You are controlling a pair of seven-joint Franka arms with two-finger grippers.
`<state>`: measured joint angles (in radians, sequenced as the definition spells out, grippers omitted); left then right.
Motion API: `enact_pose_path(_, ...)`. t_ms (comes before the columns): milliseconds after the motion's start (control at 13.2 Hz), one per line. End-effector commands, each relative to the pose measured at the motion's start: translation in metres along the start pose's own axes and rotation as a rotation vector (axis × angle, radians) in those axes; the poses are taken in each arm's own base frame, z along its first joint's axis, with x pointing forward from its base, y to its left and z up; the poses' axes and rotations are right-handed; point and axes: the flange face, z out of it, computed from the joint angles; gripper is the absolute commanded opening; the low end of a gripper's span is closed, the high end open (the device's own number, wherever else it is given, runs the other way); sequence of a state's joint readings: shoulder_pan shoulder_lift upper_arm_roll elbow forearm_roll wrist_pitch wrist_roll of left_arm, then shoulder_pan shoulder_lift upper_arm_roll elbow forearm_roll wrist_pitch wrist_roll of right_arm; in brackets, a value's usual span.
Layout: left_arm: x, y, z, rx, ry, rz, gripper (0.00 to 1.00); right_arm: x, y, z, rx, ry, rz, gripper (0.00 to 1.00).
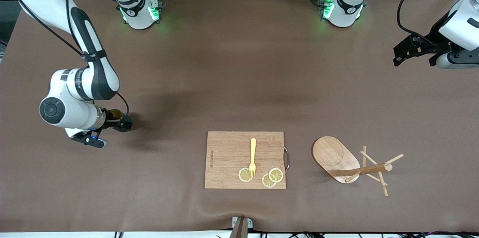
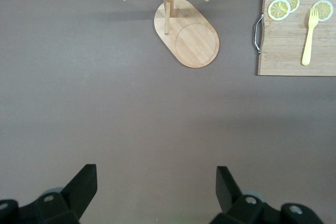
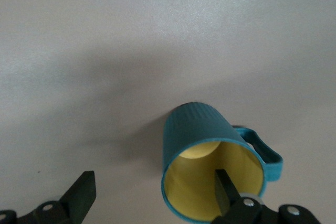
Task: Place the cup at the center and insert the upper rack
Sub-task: 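Lower the right gripper and grasp the teal mug rim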
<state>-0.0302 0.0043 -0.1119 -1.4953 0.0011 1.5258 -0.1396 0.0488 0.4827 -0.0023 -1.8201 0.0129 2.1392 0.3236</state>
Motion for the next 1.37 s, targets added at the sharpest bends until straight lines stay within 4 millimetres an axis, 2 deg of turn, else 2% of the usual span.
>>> enact_pose_path(0, -0.002, 0.001, -0.002, 0.0, -0.006, 0.022, 1.0, 0.0, 0.002, 0.011, -0.012, 0.008, -0.012, 0.75)
enact_pose_path(76, -0.002, 0.003, -0.002, 0.0, -0.006, 0.024, 1.0, 0.0, 0.002, 0.012, -0.013, 0.007, -0.012, 0.6)
enact_pose_path(304, -0.002, 0.005, -0.002, 0.0, -0.006, 0.028, 1.0, 0.0, 0.003, 0.011, -0.013, 0.004, -0.008, 0.01)
enact_pose_path(683, -0.002, 0.005, -0.001, 0.0, -0.008, 0.028, 1.0, 0.001, 0.005, 0.003, -0.018, 0.007, 0.011, 0.0)
enact_pose_path(759, -0.002, 0.005, -0.002, -0.001, -0.006, 0.028, 1.0, 0.001, 0.003, -0.004, -0.015, -0.005, 0.018, 0.0)
enact_pose_path(911, -0.001, 0.005, 0.0, -0.001, -0.009, 0.028, 1.0, -0.001, -0.007, -0.031, -0.017, -0.03, 0.044, 0.0)
enact_pose_path(986, -0.001, 0.005, 0.0, -0.001, -0.009, 0.028, 1.0, -0.01, -0.02, -0.046, -0.02, -0.036, 0.065, 0.0)
enact_pose_path(1138, -0.001, 0.005, 0.0, -0.001, -0.01, 0.028, 1.0, -0.035, -0.059, -0.075, -0.006, -0.034, 0.133, 0.0)
enact_pose_path(1290, -0.001, 0.005, 0.0, -0.001, -0.01, 0.028, 1.0, -0.06, -0.096, -0.096, 0.055, -0.057, 0.174, 0.0)
